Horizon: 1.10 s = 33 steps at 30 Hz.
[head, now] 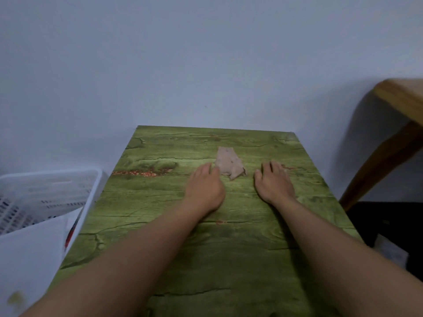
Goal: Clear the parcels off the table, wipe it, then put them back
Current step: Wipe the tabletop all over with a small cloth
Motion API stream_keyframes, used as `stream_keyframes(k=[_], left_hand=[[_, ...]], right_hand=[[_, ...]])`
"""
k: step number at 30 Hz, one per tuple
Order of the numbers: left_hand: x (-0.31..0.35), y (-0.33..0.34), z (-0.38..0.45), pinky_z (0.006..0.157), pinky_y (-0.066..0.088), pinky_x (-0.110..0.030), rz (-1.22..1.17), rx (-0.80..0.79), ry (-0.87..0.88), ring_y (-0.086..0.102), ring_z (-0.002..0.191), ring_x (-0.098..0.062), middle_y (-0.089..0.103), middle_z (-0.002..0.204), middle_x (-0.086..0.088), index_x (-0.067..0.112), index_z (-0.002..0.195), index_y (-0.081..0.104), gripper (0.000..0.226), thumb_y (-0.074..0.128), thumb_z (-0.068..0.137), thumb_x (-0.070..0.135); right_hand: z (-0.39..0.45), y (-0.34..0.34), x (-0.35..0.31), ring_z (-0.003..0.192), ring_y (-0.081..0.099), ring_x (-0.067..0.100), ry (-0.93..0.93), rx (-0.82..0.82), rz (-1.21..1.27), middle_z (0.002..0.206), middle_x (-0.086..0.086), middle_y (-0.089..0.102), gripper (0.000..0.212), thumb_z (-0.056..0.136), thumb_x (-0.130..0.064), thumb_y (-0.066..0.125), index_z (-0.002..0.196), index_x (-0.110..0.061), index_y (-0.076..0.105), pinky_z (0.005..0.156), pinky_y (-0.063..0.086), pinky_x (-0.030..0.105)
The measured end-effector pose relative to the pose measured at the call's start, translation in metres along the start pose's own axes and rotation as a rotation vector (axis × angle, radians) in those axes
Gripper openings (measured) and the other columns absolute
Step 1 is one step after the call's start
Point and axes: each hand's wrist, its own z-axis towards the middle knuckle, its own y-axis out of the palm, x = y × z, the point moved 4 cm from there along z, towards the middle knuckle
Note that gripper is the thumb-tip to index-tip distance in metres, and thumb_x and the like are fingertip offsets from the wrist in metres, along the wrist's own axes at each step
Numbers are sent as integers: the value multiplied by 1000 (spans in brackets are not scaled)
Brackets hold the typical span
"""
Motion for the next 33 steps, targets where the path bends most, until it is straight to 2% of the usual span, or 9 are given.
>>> stream_keyframes(k=[4,7,10,12,14,17,22,28,33], left_hand=[[33,8,51,121,7,-41,-63,-28,81,5,149,-27,9,162,-12,10,153,15,57,17,104,37],[45,23,84,121,-4,-41,33,-182,69,-9,149,-28,-7,161,-14,8,154,2,62,15,103,41],[59,31,97,119,-7,-38,103,-285,223,-13,148,-26,-11,161,-10,10,154,-2,63,15,103,44],[59,27,101,118,-4,-34,0,-273,313,-7,149,-24,-4,162,-7,15,155,1,59,17,105,42],[46,23,108,118,-4,-33,-37,-221,298,-8,149,-23,-6,162,-8,16,155,0,59,14,104,43],[31,28,117,118,-6,-36,64,-224,176,-15,147,-25,-16,160,-13,9,153,-7,65,7,103,47],[60,40,106,116,-11,-33,130,-269,322,-18,147,-22,-16,160,-11,7,152,-9,64,6,103,44],[25,30,119,118,-8,-37,124,-266,171,-18,146,-25,-19,159,-13,7,152,-11,63,5,103,43],[-54,12,111,117,-9,-40,132,-217,-9,-18,146,-29,-18,158,-16,6,152,-12,65,3,102,45]], right_hand=[[0,1,1,140,29,30,1,35,11,151,16,34,51,100,-35,26,141,-8,38,117,22,44],[1,2,0,145,23,27,4,40,45,156,16,28,52,100,-31,27,145,-7,35,120,16,40],[1,-2,2,142,29,27,32,81,128,153,17,34,52,98,-26,32,145,-3,33,118,20,38],[2,-5,3,142,29,28,54,105,171,153,18,34,54,98,-25,33,146,-1,29,118,21,38],[1,-4,4,145,22,28,68,95,174,156,18,28,56,98,-24,32,148,0,25,120,16,38],[2,-3,5,146,18,28,84,103,138,154,18,29,54,98,-24,32,145,2,29,120,10,39],[5,2,7,148,12,29,91,65,69,157,18,24,57,99,-27,29,147,4,27,121,5,39],[5,1,9,145,22,29,92,77,67,154,18,30,55,98,-27,30,144,2,33,120,16,40],[2,-3,9,135,34,30,81,84,56,143,16,42,47,97,-30,34,135,-4,43,114,27,42]])
